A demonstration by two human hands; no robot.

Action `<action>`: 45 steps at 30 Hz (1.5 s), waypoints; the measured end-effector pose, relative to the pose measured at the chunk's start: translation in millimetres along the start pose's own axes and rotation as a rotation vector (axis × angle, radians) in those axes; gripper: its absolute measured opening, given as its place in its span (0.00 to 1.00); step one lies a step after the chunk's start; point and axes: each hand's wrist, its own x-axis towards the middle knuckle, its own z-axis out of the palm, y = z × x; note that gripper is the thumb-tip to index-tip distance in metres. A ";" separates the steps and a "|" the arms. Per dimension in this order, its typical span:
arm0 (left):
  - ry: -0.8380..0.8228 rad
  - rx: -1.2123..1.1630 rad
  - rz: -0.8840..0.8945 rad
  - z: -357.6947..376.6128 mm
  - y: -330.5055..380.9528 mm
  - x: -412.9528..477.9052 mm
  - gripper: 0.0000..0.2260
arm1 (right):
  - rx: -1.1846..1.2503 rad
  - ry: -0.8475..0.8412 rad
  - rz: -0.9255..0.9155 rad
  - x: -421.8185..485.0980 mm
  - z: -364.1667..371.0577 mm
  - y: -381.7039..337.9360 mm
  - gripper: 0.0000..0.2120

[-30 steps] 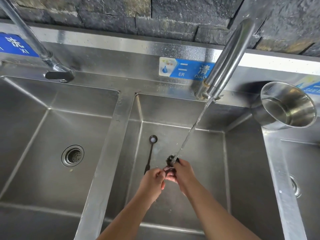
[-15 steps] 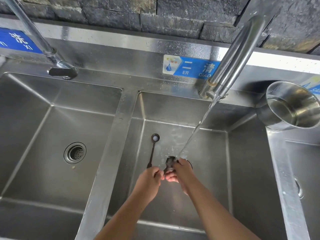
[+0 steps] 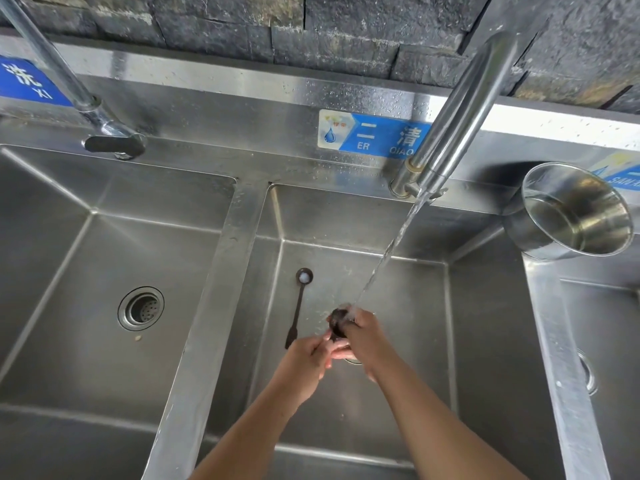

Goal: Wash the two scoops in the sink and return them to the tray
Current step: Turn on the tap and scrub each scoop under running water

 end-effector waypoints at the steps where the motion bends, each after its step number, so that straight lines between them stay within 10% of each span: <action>1: 0.001 0.118 0.054 -7.0 -0.4 1.3 0.16 | -0.123 -0.022 -0.014 0.2 -5.0 -2.8 0.14; 4: -0.021 0.155 0.116 -16.1 -0.8 7.4 0.08 | -0.188 -0.004 -0.058 -1.2 -10.3 -7.5 0.17; 9: -0.036 -0.196 -0.013 3.1 10.8 12.1 0.12 | 0.722 0.035 0.025 -8.6 15.6 -9.6 0.19; 13: 0.087 -0.356 -0.093 20.4 16.6 13.9 0.16 | 0.822 0.060 0.072 -8.2 34.6 -5.6 0.13; 22: -0.081 0.231 0.137 -18.6 9.6 12.4 0.16 | -0.540 -0.132 -0.176 -8.6 -15.2 -9.5 0.15; 25: -0.083 0.201 0.125 -19.6 13.8 13.6 0.16 | -0.679 0.033 -0.283 -4.5 -14.5 -11.0 0.12; 30: 0.029 -0.243 -0.069 6.6 24.1 13.8 0.11 | 0.715 0.118 0.090 -12.9 34.7 3.7 0.11; 32: 0.086 -0.307 -0.051 13.7 24.5 12.4 0.12 | 0.902 0.102 0.135 -12.4 43.4 7.0 0.10; 35: 0.034 -0.283 -0.047 11.7 22.1 10.0 0.14 | 0.677 0.057 0.091 -11.7 31.7 -1.2 0.09; 41: -0.121 -0.057 0.069 -8.0 14.3 7.4 0.09 | -0.702 0.160 -0.241 0.4 -23.2 -12.7 0.11; 45: -0.074 0.034 0.095 -10.8 13.9 13.2 0.13 | -0.537 0.302 -0.251 -2.4 -12.4 -5.4 0.10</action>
